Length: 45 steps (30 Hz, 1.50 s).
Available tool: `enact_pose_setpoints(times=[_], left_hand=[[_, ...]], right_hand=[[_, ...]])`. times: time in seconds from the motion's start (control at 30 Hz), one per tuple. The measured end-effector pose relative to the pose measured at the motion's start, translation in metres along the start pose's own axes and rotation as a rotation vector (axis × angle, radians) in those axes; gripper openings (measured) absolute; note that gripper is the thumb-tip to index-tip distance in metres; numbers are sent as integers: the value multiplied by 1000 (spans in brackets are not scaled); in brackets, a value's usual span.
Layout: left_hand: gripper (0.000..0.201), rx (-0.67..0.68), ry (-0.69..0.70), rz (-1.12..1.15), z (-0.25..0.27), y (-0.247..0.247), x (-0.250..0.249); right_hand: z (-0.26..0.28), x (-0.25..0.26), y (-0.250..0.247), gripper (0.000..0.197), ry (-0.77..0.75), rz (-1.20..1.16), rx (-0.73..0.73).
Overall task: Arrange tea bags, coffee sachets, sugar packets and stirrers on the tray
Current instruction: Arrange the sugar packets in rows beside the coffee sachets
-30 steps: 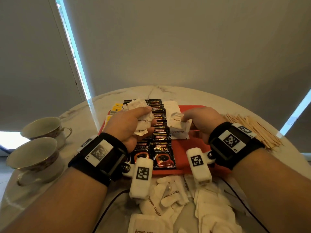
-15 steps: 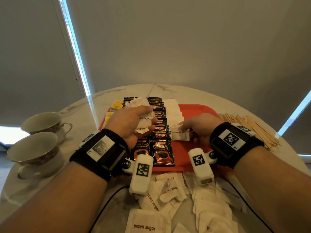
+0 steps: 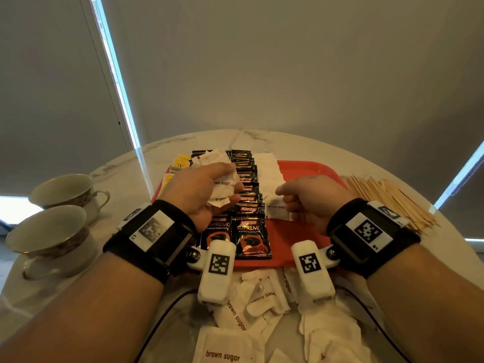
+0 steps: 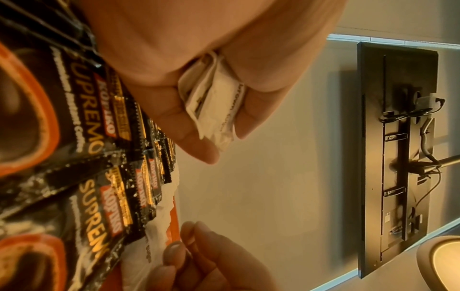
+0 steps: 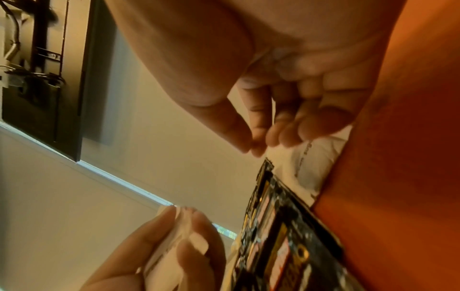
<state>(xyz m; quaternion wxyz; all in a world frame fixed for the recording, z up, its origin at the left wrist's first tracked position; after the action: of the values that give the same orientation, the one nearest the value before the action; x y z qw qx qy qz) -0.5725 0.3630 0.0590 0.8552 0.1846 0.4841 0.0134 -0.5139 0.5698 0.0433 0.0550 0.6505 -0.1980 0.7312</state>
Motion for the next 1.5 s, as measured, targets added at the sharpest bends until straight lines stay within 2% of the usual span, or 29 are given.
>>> enact_pose_setpoints(times=[0.1,0.23,0.4,0.5,0.63,0.77,0.87,1.0,1.1,1.27,1.37,1.5], left_hand=[[19,-1,0,3,2,0,-1],[21,5,-6,14,3,1,-1],[18,20,-11,19,5,4,0],[21,68,-36,60,7,7,1],[24,131,-62,74,9,13,4],[30,147,-86,-51,8,17,11],[29,166,-53,-152,11,20,11],[27,141,-24,-190,10,18,7],[22,113,-10,-138,8,15,3],[18,56,7,-67,4,10,1],[22,34,11,-15,2,3,-2],[23,71,-4,39,2,3,-3]], right_hand=[[8,-4,15,7,53,5,101],[6,-4,16,7,61,-4,96],[7,-4,18,17,93,33,142],[6,-1,19,19,99,58,164],[-1,21,28,20,-27,-64,155],[-2,49,48,28,-215,-203,214],[3,57,55,17,-316,-231,238],[0,48,48,15,-256,-309,215],[-4,48,39,8,-279,-349,152],[-8,47,31,9,-285,-473,66],[-9,46,24,11,-283,-476,46],[-8,42,19,9,-286,-405,48]])
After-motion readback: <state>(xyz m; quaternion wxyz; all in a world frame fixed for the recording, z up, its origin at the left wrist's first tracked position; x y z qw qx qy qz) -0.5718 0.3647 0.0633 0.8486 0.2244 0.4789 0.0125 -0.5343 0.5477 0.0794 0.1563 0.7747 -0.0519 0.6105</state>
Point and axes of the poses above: each hand's wrist, its own z-axis away from the middle knuckle, its own y-axis out of the palm, x = y × z, the point moved 10 cm from there along -z, towards the middle knuckle, and after that the axes turned 14 degrees about -y, right-handed, at the moved point
